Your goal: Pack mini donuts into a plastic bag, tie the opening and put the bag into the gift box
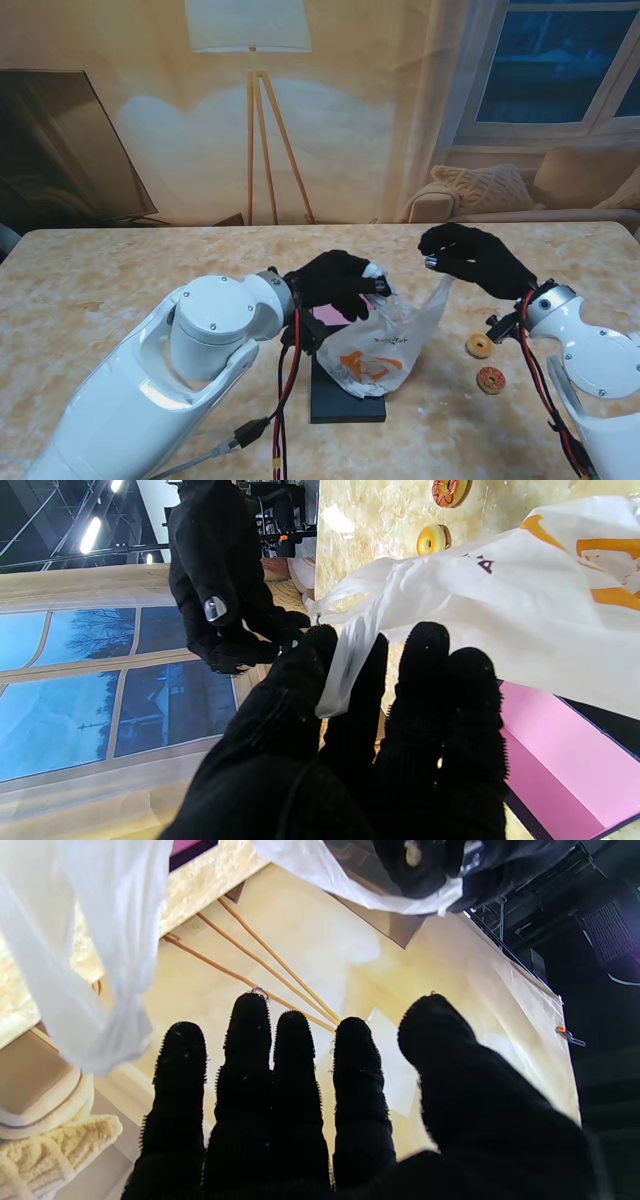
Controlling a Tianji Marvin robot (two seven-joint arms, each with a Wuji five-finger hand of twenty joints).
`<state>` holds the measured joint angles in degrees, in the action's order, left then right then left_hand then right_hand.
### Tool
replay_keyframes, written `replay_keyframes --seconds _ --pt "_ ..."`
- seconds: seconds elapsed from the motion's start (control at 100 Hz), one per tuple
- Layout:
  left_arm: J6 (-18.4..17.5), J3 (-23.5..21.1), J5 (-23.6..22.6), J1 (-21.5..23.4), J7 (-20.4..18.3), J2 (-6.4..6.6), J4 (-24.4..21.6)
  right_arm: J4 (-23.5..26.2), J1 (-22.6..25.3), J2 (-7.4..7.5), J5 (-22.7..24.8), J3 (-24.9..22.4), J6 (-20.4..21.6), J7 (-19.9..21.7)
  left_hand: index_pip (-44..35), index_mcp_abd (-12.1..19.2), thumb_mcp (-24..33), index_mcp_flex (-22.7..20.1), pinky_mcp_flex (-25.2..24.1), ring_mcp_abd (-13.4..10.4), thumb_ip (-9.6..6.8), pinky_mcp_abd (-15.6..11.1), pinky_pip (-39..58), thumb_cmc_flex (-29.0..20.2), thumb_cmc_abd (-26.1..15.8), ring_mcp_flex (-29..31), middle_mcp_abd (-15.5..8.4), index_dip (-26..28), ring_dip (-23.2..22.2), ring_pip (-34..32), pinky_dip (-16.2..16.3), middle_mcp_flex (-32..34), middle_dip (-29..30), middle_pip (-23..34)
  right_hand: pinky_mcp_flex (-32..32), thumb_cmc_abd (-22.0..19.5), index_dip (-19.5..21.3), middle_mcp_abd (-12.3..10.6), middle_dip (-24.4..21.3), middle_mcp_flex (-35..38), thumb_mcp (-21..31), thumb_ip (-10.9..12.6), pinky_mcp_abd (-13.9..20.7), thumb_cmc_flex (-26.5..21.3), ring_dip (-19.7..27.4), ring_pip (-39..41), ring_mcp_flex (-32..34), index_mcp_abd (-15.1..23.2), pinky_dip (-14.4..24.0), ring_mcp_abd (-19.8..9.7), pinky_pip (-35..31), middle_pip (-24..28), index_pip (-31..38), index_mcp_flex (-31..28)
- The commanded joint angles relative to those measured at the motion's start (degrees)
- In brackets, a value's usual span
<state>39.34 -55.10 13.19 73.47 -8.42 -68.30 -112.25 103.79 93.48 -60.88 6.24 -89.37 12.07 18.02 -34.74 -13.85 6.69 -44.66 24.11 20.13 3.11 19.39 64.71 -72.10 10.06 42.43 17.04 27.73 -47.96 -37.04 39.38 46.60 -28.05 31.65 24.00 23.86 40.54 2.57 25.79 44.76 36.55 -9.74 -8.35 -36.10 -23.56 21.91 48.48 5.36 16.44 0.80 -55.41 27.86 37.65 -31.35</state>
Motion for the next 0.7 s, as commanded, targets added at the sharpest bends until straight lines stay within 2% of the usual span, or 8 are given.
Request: replay_keyframes --seconds 0.0,0.14,0.23,0.33,0.37,0.44,0.52,0.69 --pt "-0.05 -0.18 -0.04 -0.02 -0.78 -0.22 -0.07 0.1 0.51 -0.7 -0.55 -0.4 0.83 -0.26 -1.32 1.01 -0.31 -0.72 0.13 0.15 0.82 -1.08 1.23 -1.87 -0.03 -0.21 -0.12 0.34 -1.18 -1.29 1.28 -0.39 -0.46 0.4 -0.83 -2.7 0.76 -0.4 -0.25 -1.62 -1.21 1.73 2.61 0.77 1.42 -0.89 -0.27 -0.21 -1.25 -1.01 1.19 -0.17 -1.03 1.83" --pt "-0.03 -0.21 -0.09 -0.06 -0.7 -0.26 0.21 0.05 0.66 -1.16 0.66 -0.96 1.92 -2.93 -1.24 0.93 -0.26 -0.67 0.06 0.29 0.8 -1.05 1.2 -1.86 -0.04 -0.23 -0.1 0.3 -1.18 -1.27 1.27 -0.48 -0.44 0.36 -1.26 -5.03 1.01 0.36 -0.48 -3.07 -2.83 2.84 1.63 0.81 1.75 -0.95 -1.4 -1.67 -2.51 -0.22 1.86 0.17 -2.28 2.67" --pt "-0.01 -0.18 -0.13 -0.1 -0.68 -0.27 0.38 -0.59 0.45 -1.22 5.53 -1.32 2.25 -4.72 -1.22 0.99 -0.31 -0.71 0.05 0.27 0.82 -1.06 1.21 -1.87 -0.06 -0.23 -0.04 0.28 -1.18 -1.28 1.28 -0.45 -0.43 0.35 -1.69 -5.33 1.23 0.77 -0.59 -3.27 -4.16 3.02 0.75 -0.56 1.62 -0.4 -1.72 -2.0 -2.46 0.29 0.74 0.44 -2.83 2.52" --pt "-0.02 -0.19 -0.18 -0.13 -0.63 -0.29 0.51 -1.13 0.55 -1.17 12.45 -1.71 -0.28 -6.1 -1.21 0.93 -0.29 -0.73 0.02 0.27 0.81 -1.02 1.19 -1.87 0.01 -0.28 0.02 0.28 -1.17 -1.26 1.27 -0.44 -0.44 0.34 -2.25 -5.0 0.41 1.87 -0.57 -2.85 -4.69 2.93 -0.55 -2.47 1.05 0.69 -1.82 -3.26 -2.07 1.46 -0.67 0.6 -3.73 1.67" --pt "-0.02 -0.19 -0.19 -0.16 -0.6 -0.31 0.57 -1.38 0.64 -0.92 15.29 -1.9 -1.86 -5.65 -1.18 0.93 -0.29 -0.69 0.04 0.24 0.81 -1.05 1.2 -1.86 -0.03 -0.24 -0.11 0.27 -1.17 -1.27 1.28 -0.47 -0.44 0.34 -2.36 -4.9 -0.06 2.29 -0.67 -2.79 -4.51 3.29 -1.11 -2.43 0.84 0.99 -1.93 -3.68 -1.85 1.96 -1.29 0.33 -4.55 1.16" --pt "0.05 -0.14 -0.13 -0.21 -0.51 -0.37 0.67 -1.65 0.83 -0.43 19.28 -1.87 -5.27 -4.19 -1.19 1.02 -0.3 -0.7 0.04 0.21 0.81 -1.04 1.2 -1.86 -0.06 -0.26 -0.09 0.29 -1.17 -1.26 1.28 -0.44 -0.44 0.35 -3.23 -4.63 -0.41 4.28 -0.6 -3.23 -3.5 4.36 -2.9 -2.11 -0.1 2.03 -2.78 -5.37 -1.17 3.85 -2.79 -0.46 -6.91 -0.29" --pt "0.12 -0.01 -0.02 -0.31 -0.47 -0.42 0.85 -2.48 0.7 -0.04 23.81 -1.11 -7.98 -3.17 -1.21 1.02 -0.32 -0.73 0.07 0.27 0.82 -1.11 1.22 -1.86 -0.04 -0.25 -0.08 0.3 -1.19 -1.29 1.28 -0.43 -0.45 0.37 -3.27 -3.56 -0.14 5.1 0.77 -2.77 -1.85 5.24 -3.9 -2.4 -2.35 5.24 -2.6 -6.75 0.02 4.57 -4.92 0.62 -9.1 -1.73" --pt "0.16 0.26 0.05 -0.63 -0.59 -0.46 1.32 -4.39 0.7 0.85 32.76 1.38 -11.55 -0.87 -1.13 0.96 -0.31 -0.69 -0.01 0.26 0.8 -1.06 1.19 -1.86 -0.02 -0.26 -0.07 0.26 -1.17 -1.27 1.27 -0.47 -0.43 0.33 -1.57 -0.53 -0.78 4.68 5.07 0.11 -0.29 2.42 -5.22 -3.08 -8.42 15.2 -0.84 -6.55 2.97 4.16 -7.6 4.69 -8.66 -5.04"
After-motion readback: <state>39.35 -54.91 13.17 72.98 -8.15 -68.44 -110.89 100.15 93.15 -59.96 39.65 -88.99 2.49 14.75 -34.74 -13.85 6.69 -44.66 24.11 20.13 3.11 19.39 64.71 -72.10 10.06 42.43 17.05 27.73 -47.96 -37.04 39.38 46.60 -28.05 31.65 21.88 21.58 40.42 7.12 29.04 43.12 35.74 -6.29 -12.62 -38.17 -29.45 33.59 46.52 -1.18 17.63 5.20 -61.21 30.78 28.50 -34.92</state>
